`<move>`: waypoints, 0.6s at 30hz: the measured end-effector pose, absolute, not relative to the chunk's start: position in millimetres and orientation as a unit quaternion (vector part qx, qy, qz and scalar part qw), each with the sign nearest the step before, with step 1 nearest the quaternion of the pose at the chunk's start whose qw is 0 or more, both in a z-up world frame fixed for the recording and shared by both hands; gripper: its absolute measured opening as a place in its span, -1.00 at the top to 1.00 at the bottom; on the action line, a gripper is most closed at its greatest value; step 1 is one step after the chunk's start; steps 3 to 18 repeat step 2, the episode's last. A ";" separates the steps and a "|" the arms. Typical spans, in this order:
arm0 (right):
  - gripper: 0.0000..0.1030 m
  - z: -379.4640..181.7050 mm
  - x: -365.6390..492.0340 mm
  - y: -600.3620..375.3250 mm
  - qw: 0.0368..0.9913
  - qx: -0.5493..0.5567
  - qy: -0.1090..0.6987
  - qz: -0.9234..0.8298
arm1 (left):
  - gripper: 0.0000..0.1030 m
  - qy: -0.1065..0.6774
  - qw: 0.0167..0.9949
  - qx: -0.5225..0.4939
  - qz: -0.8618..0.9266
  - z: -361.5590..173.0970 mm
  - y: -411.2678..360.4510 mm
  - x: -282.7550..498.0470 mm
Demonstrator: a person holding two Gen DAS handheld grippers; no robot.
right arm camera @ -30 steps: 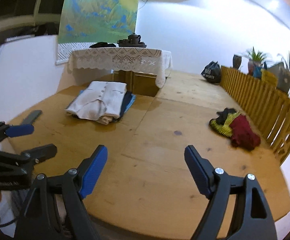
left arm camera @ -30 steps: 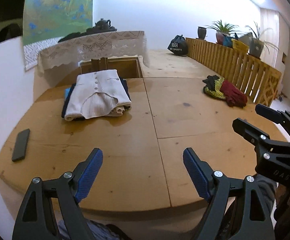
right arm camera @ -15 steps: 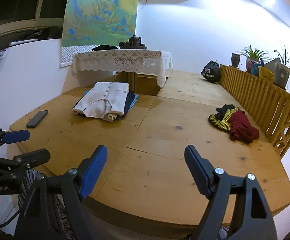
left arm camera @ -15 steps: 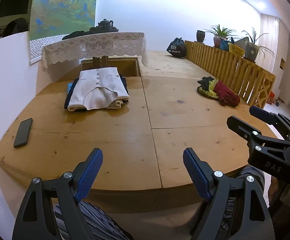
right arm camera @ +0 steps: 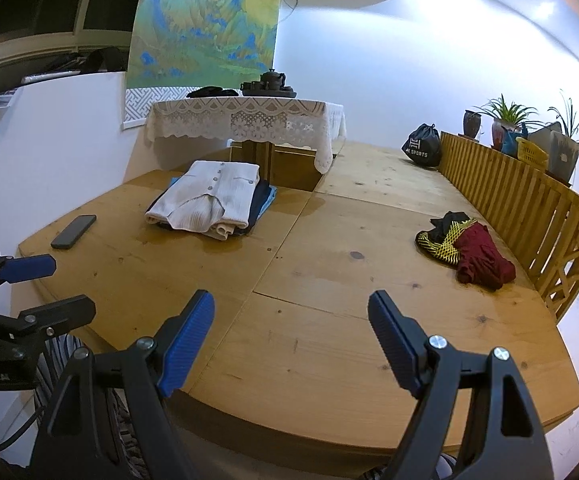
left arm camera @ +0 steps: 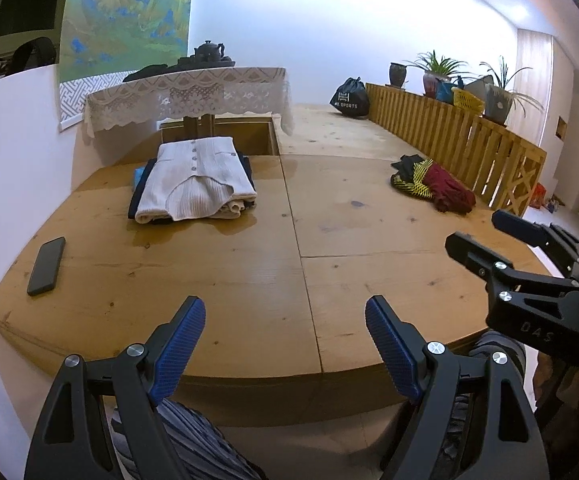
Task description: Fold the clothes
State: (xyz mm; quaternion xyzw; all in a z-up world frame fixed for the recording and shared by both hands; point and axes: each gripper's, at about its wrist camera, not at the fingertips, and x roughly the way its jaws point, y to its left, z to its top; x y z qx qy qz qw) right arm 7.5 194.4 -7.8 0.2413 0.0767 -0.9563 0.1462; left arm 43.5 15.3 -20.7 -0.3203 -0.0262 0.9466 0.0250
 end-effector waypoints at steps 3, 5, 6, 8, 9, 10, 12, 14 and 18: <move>-0.53 -7.8 7.0 195.9 0.147 0.241 0.075 -0.956 | -0.58 -0.023 0.023 -0.319 0.947 -20.1 15.7 43.1; -0.53 -7.8 7.0 195.9 0.147 0.241 0.075 -0.956 | -0.58 -0.023 0.023 -0.319 0.947 -20.1 15.7 43.1; -0.53 -7.8 7.0 195.9 0.147 0.241 0.075 -0.956 | -0.58 -0.023 0.023 -0.319 0.947 -20.1 15.7 43.1; -0.53 -7.8 7.0 195.9 0.147 0.241 0.075 -0.956 | -0.58 -0.023 0.023 -0.319 0.947 -20.1 15.7 43.1; -0.53 -7.8 7.0 195.9 0.147 0.241 0.075 -0.956 | -0.58 -0.023 0.023 -0.319 0.947 -20.1 15.7 43.1; -0.53 -7.8 7.0 195.9 0.147 0.241 0.075 -0.956 | -0.58 -0.023 0.023 -0.319 0.947 -20.1 15.7 43.1; -0.53 -7.8 7.0 195.9 0.147 0.241 0.075 -0.956 | -0.58 -0.023 0.023 -0.319 0.947 -20.1 15.7 43.1; -0.53 -7.8 7.0 195.9 0.147 0.241 0.075 -0.956 | -0.58 -0.023 0.023 -0.319 0.947 -20.1 15.7 43.1; -0.53 -7.8 7.0 195.9 0.147 0.241 0.075 -0.956 | -0.58 -0.023 0.023 -0.319 0.947 -20.1 15.7 43.1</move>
